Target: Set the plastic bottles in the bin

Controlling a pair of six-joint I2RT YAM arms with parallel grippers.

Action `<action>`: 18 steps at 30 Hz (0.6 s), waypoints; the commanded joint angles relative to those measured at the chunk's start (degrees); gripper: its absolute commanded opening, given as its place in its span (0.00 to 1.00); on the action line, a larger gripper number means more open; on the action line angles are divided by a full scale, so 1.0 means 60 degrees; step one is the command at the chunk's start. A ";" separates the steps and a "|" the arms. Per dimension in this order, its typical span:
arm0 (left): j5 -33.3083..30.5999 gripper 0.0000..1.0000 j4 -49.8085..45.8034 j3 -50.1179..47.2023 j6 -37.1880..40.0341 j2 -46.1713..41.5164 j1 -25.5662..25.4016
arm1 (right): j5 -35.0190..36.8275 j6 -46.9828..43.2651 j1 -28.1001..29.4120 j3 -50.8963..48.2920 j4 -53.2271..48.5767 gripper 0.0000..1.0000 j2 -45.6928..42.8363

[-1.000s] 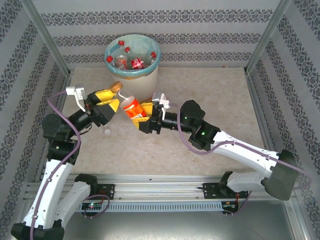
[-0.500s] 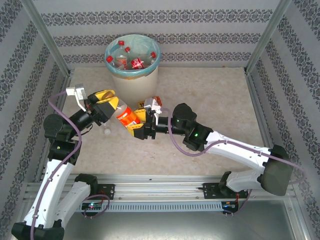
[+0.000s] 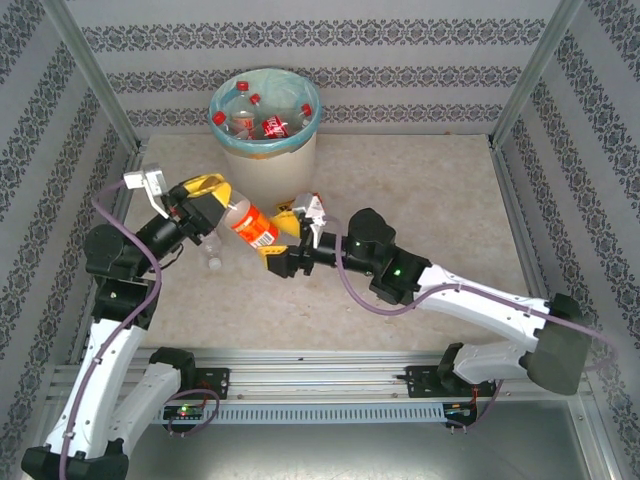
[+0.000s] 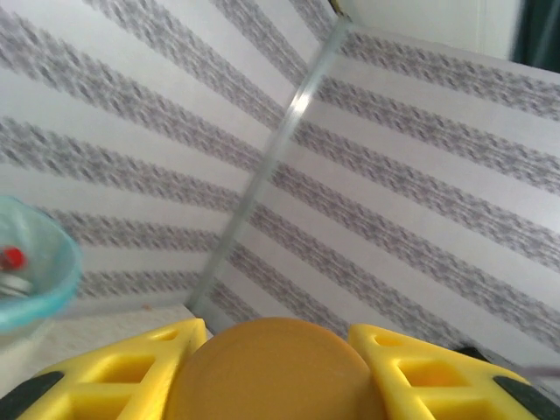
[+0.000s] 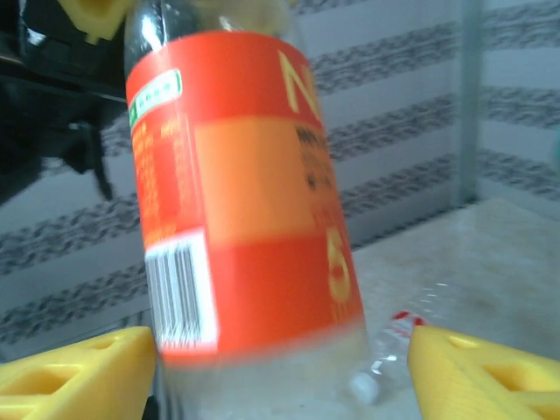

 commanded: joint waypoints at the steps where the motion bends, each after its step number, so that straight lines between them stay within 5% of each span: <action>1: -0.2187 0.06 -0.0899 0.1360 0.1376 0.0587 0.0028 | 0.2134 -0.0541 0.0037 -0.0197 -0.0620 0.80 -0.1371; 9: -0.2913 0.00 -0.0662 0.4751 0.2918 0.4230 0.0028 | 0.5167 -0.1268 -0.0046 -0.0600 -0.2466 0.81 -0.3568; 18: -0.3000 0.00 -0.2869 0.9143 0.4656 0.8898 -0.0064 | 0.5703 -0.1550 -0.0533 -0.0638 -0.3153 0.81 -0.4675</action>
